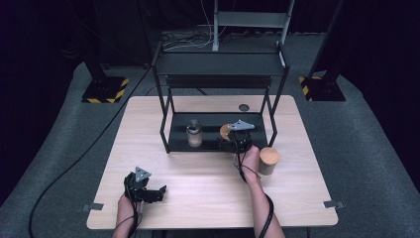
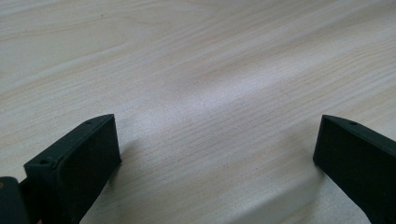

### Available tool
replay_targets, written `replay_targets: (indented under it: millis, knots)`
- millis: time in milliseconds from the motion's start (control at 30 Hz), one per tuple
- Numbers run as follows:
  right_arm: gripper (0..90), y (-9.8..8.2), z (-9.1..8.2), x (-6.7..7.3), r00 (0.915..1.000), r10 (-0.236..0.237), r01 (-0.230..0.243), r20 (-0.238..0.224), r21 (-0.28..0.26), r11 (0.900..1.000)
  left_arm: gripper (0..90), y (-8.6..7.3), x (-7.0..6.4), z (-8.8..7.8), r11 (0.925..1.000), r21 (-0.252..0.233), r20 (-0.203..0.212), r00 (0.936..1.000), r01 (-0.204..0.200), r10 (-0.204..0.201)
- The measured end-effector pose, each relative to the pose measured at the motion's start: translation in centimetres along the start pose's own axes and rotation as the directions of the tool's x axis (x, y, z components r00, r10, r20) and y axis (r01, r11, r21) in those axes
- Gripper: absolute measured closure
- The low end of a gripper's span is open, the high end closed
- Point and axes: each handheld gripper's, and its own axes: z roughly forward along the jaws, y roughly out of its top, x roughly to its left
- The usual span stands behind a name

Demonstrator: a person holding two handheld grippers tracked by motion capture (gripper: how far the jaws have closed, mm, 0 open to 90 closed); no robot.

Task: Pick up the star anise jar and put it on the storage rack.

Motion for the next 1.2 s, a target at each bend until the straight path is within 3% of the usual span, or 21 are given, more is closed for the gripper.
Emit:
replay_targets:
  millis: [667, 1200]
  knots:
    - [25.1, 0.4, 1.0, 0.0, 0.9991, -0.006, 0.007, 0.041, -0.005, 1.000, 0.0, 0.0, 0.0, 0.0, 1.0000, 0.000, 0.000, 1.0000, 0.000, 0.000]
    - [25.0, 0.1, 2.1, -0.4, 0.9991, 0.021, -0.021, 0.038, -0.009, 1.000, 0.0, 0.0, 0.0, 0.0, 1.0000, 0.000, 0.000, 1.0000, 0.000, 0.000]
